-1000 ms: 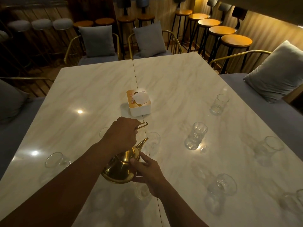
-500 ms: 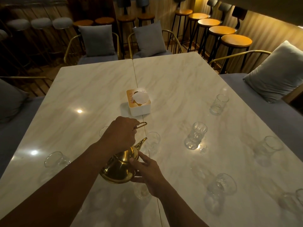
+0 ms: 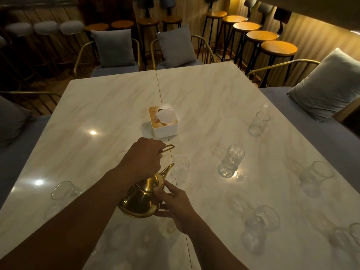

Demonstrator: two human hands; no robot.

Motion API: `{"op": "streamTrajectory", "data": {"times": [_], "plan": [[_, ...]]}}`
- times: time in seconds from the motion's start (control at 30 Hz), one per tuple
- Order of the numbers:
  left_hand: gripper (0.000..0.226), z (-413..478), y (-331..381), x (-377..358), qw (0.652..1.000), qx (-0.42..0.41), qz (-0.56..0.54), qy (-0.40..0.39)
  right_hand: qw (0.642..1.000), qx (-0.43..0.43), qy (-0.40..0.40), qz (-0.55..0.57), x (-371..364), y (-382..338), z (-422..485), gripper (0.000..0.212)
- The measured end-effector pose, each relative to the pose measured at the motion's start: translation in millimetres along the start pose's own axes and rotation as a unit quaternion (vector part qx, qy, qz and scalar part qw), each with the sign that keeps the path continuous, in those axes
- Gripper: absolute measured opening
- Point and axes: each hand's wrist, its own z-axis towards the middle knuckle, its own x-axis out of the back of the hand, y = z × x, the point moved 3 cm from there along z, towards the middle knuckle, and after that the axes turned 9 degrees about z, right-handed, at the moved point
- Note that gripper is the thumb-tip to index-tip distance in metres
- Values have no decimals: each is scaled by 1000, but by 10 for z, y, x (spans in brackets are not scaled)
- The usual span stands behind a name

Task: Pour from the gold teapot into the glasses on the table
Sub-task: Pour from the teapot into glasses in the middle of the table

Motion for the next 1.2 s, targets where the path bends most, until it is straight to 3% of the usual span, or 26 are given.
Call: {"op": "streamTrajectory", "data": {"times": [0.47,0.7,1.07,1.2], "plan": [[40,-45,-45,1,1000,18,-12,-4,1000,-5,13,-8,4,39,41,57],[43,-152,-154,41,999,33,-42,7,999,10,31,-20,13,46,28,73],[49,-385,-264,99,998,24,-56,29,989,100,71,-84,-16,-96,-110,56],[47,-442,-196,163,996,-9,-74,58,983,135,77,-99,-7,-178,-178,78]]}}
